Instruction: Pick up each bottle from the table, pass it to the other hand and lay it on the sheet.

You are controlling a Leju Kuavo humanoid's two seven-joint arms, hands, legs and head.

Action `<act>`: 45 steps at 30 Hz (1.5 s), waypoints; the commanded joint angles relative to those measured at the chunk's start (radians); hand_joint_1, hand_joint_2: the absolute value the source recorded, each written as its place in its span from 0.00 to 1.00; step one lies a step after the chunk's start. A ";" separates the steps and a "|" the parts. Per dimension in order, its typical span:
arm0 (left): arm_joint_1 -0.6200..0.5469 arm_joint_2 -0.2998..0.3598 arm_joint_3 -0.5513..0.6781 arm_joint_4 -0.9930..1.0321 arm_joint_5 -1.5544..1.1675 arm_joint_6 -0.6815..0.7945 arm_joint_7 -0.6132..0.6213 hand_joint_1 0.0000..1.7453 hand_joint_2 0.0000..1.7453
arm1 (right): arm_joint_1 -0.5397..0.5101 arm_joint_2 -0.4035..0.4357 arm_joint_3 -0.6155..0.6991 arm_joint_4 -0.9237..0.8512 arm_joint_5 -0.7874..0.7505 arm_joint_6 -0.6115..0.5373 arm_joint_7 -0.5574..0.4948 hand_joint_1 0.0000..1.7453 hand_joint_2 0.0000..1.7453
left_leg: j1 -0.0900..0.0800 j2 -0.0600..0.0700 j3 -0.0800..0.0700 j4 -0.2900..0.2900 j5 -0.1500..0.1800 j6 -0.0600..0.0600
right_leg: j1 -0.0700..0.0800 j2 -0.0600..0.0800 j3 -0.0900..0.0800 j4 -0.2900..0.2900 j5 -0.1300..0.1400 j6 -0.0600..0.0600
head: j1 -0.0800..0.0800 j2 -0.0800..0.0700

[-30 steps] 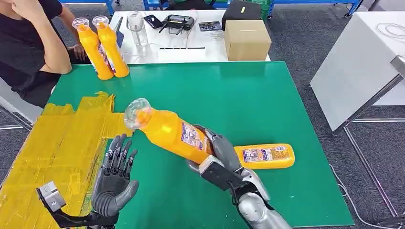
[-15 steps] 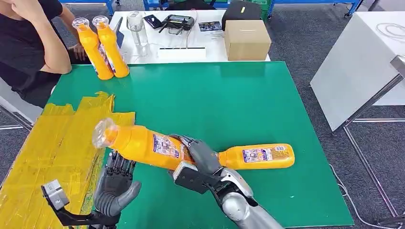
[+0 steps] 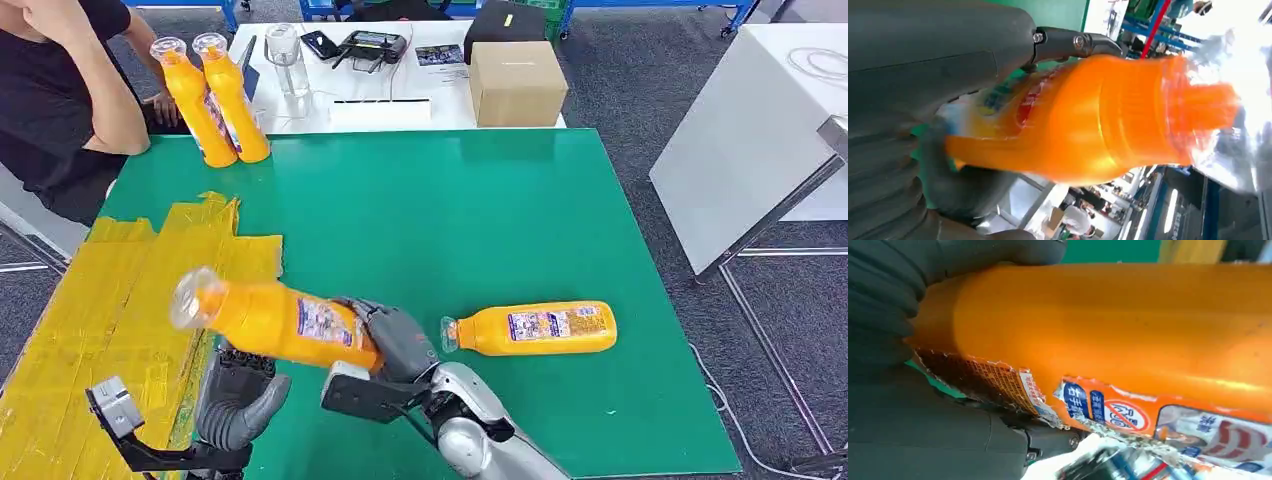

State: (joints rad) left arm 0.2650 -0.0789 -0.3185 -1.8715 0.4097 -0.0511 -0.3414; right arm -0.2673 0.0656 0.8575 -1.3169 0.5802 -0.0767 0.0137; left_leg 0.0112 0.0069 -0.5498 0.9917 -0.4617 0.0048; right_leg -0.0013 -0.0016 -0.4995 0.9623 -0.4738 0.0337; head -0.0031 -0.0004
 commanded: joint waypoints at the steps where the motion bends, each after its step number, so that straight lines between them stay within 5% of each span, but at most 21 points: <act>1: -0.009 -0.035 0.050 0.010 -0.015 0.014 0.008 0.00 1.00 | -0.052 -0.014 0.174 0.116 0.052 0.047 -0.015 1.00 1.00 | 0.000 0.001 0.002 -0.001 0.000 0.001 | 0.000 0.001 0.002 -0.002 0.001 0.000 | 0.000 0.000; 14: -0.010 -0.057 0.091 0.051 -0.038 0.006 0.018 0.00 1.00 | -0.052 -0.018 0.253 0.048 0.049 0.069 -0.037 1.00 1.00 | 0.000 -0.001 0.003 -0.002 0.000 0.000 | 0.000 -0.001 0.003 -0.002 0.000 0.000 | 0.000 0.000; 15: -0.009 -0.059 0.091 0.054 -0.039 0.005 0.018 1.00 1.00 | -0.051 -0.018 0.250 0.045 0.042 0.066 -0.034 1.00 1.00 | 0.000 -0.001 0.001 -0.001 0.000 0.000 | 0.000 -0.001 0.001 -0.001 0.000 0.000 | 0.000 0.000; 22: 0.016 -0.046 0.074 0.037 -0.055 0.019 0.008 1.00 1.00 | 0.002 -0.082 0.152 -0.023 -0.005 0.025 -0.023 1.00 1.00 | 0.000 -0.004 0.002 -0.001 0.001 0.001 | 0.000 -0.003 0.002 -0.002 0.000 0.000 | 0.000 0.000; 38: 0.015 -0.046 0.074 0.037 -0.055 0.020 0.008 1.00 1.00 | 0.005 -0.081 0.146 -0.028 -0.008 0.023 -0.022 1.00 1.00 | 0.000 -0.001 0.001 -0.001 0.000 0.000 | 0.000 -0.001 0.001 -0.001 0.000 0.000 | 0.000 0.000; 45: 0.027 -0.016 0.047 -0.005 -0.075 0.115 0.002 1.00 1.00 | 0.134 -0.126 -0.078 -0.164 -0.083 -0.105 -0.022 1.00 1.00 | 0.000 -0.006 0.000 0.000 0.000 0.001 | 0.000 -0.005 0.002 -0.002 -0.001 0.000 | 0.000 0.000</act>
State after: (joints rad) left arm 0.3113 -0.1228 -0.2590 -1.8742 0.3556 -0.0188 -0.3357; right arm -0.2376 0.0115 0.9656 -1.3618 0.5433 -0.1021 0.0057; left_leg 0.0110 0.0070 -0.5500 0.9919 -0.4617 0.0049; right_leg -0.0017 -0.0015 -0.5006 0.9622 -0.4737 0.0338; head -0.0034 -0.0004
